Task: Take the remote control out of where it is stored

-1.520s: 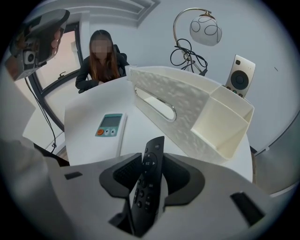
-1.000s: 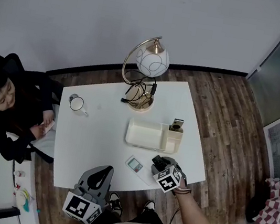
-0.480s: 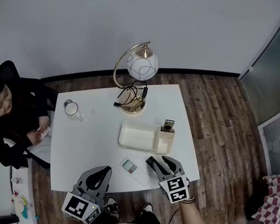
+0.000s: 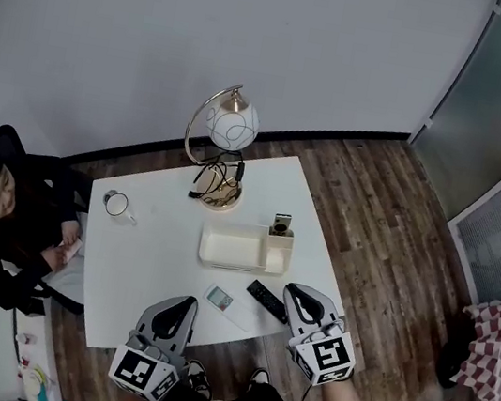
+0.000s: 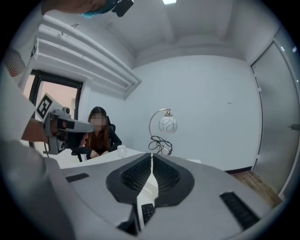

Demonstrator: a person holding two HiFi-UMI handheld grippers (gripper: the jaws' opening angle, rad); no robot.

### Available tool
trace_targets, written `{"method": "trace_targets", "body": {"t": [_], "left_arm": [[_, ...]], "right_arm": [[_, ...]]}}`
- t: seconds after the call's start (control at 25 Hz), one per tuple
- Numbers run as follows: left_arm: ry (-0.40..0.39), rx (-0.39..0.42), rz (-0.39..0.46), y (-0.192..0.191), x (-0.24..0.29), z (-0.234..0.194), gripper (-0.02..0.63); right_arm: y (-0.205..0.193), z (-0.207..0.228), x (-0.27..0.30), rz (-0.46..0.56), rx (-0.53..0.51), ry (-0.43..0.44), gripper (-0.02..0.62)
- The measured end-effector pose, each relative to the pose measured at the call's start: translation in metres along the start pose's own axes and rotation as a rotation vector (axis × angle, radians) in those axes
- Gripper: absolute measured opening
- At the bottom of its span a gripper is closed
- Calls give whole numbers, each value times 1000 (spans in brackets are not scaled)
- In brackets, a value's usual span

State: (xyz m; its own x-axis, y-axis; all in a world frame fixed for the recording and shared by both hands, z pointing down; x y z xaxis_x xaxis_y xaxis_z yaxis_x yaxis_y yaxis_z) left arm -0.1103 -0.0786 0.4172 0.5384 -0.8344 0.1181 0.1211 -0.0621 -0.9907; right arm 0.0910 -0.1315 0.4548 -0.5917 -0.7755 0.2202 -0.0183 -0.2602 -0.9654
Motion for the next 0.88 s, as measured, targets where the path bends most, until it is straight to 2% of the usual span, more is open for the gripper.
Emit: {"method": "trace_targets", "body": {"t": [0.16, 0.32, 0.6, 0.88], "left_arm": [[-8, 10, 24, 9, -2, 7, 6], [-13, 13, 34, 14, -4, 10, 6], [-43, 34, 39, 16, -4, 22, 6], [-31, 16, 42, 12, -5, 21, 6]], "right_arm": [[16, -3, -23, 90, 51, 6, 11], [33, -13, -43, 154, 43, 11, 9], [35, -20, -51, 150, 22, 7, 9], [34, -18, -49, 140, 32, -3, 9]]}}
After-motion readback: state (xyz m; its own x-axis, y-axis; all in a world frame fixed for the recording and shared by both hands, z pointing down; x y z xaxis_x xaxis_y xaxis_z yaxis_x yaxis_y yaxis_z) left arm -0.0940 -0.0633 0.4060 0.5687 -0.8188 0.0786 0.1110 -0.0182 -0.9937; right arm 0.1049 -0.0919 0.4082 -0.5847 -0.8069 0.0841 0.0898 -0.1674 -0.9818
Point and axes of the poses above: the fingertips, and each gripper's own axes: x forward along the fingers, z to its right, y out of its top, the point moved 3 cm from there along -x, backward along the fingers, and after that the axes turned 10 degrees about x, right-handed, at the moved point
